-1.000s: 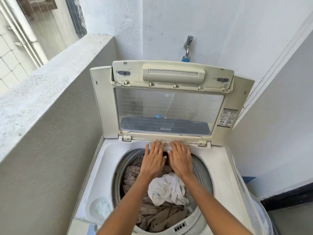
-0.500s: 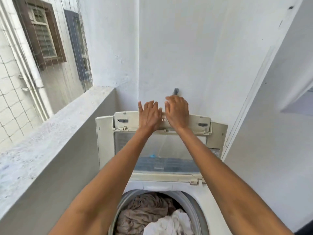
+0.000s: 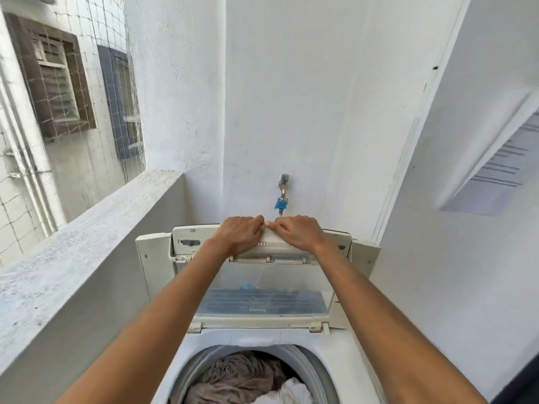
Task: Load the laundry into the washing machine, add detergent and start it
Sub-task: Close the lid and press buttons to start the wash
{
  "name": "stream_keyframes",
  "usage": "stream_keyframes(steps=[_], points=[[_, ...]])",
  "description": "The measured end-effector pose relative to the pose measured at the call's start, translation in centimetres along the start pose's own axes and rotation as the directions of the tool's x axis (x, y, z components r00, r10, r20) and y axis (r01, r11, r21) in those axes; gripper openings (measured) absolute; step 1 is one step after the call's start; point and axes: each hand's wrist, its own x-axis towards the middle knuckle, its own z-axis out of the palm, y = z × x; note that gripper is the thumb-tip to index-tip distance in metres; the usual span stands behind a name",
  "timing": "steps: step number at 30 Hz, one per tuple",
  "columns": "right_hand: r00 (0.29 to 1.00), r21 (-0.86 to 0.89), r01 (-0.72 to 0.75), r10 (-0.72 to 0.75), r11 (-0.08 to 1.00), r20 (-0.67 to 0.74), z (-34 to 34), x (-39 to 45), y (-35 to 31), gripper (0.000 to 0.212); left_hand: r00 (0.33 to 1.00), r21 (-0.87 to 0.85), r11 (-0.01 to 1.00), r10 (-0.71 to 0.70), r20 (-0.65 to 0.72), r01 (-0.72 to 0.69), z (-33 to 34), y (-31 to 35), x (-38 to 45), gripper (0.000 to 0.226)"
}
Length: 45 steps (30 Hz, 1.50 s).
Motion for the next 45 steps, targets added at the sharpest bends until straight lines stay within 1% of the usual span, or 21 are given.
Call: stream_keyframes(steps=[2, 4, 7, 9, 12, 14, 15, 18, 19, 22, 24, 26, 29, 32, 39, 42, 45], points=[[0.999, 0.029, 0.015, -0.016, 0.999, 0.033, -0.5, -1.7, -0.5, 0.063, 0.986, -0.046, 0.999, 0.025, 0.166, -0.018, -1.6, 0.7, -1.5, 0.031], [0.994, 0.088, 0.03, -0.04, 0.996, 0.103, -0.9, -3.7, -1.1, 0.062, 0.962, -0.09, 0.996, 0.018, 0.271, 0.007, -2.6, 1.7, -3.5, 0.032], [0.969, 0.192, 0.038, -0.083, 0.981, 0.234, -1.3, -7.0, -2.1, 0.062, 0.95, -0.142, 0.989, 0.0, 0.312, 0.047, -2.8, 3.3, -7.5, 0.033], [0.948, 0.238, 0.04, -0.113, 0.97, 0.299, -0.8, -9.9, -2.8, 0.063, 0.93, -0.171, 0.981, -0.02, 0.368, 0.088, -2.6, 4.9, -10.7, 0.034], [0.922, 0.272, 0.045, -0.144, 0.961, 0.358, 0.6, -14.1, -4.0, 0.062, 0.873, -0.206, 0.964, -0.05, 0.485, 0.169, -2.1, 7.2, -14.8, 0.035], [0.9, 0.276, 0.052, -0.165, 0.96, 0.403, 1.8, -17.0, -4.9, 0.061, 0.833, -0.223, 0.95, -0.063, 0.549, 0.219, -1.1, 8.4, -17.1, 0.031], [0.881, 0.273, 0.056, -0.176, 0.96, 0.44, 2.5, -18.2, -5.3, 0.061, 0.815, -0.219, 0.947, -0.067, 0.576, 0.233, -0.5, 8.8, -18.0, 0.028], [0.778, 0.276, 0.062, -0.22, 0.959, 0.589, 5.1, -22.3, -6.6, 0.057, 0.761, -0.216, 0.931, -0.091, 0.642, 0.293, 2.1, 10.5, -21.4, 0.031], [0.756, 0.27, 0.071, -0.228, 0.96, 0.613, 6.1, -23.4, -6.9, 0.056, 0.75, -0.224, 0.923, -0.094, 0.655, 0.312, 3.1, 11.0, -22.5, 0.031], [0.727, 0.225, 0.11, -0.233, 0.968, 0.646, 9.5, -26.3, -7.4, 0.057, 0.736, -0.227, 0.917, -0.099, 0.67, 0.329, 6.8, 11.9, -25.4, 0.027], [0.712, 0.211, 0.104, -0.221, 0.972, 0.666, 11.8, -28.0, -7.5, 0.058, 0.719, -0.208, 0.917, -0.111, 0.686, 0.34, 9.3, 12.3, -27.0, 0.025], [0.718, 0.216, 0.09, -0.213, 0.972, 0.663, 13.6, -29.3, -7.6, 0.058, 0.707, -0.201, 0.904, -0.141, 0.693, 0.377, 11.5, 12.7, -28.1, 0.025], [0.754, 0.224, 0.078, -0.204, 0.971, 0.624, 15.2, -30.4, -7.6, 0.046, 0.723, -0.218, 0.876, -0.19, 0.664, 0.431, 13.7, 12.9, -28.9, 0.028], [0.771, 0.187, 0.085, -0.184, 0.979, 0.61, 16.5, -30.9, -7.5, 0.036, 0.74, -0.225, 0.87, -0.207, 0.64, 0.439, 15.3, 12.9, -29.6, 0.025], [0.807, 0.175, 0.068, -0.157, 0.982, 0.569, 18.3, -31.6, -7.5, 0.04, 0.809, -0.31, 0.855, -0.192, 0.556, 0.415, 17.5, 12.3, -30.6, 0.025], [0.817, 0.191, 0.029, -0.133, 0.981, 0.561, 18.5, -31.6, -7.4, 0.037, 0.832, -0.345, 0.847, -0.185, 0.523, 0.405, 18.1, 12.0, -30.8, 0.023], [0.848, 0.207, -0.011, -0.101, 0.978, 0.521, 18.7, -31.9, -7.5, 0.036, 0.852, -0.367, 0.837, -0.202, 0.483, 0.406, 18.8, 11.7, -31.0, 0.02]])
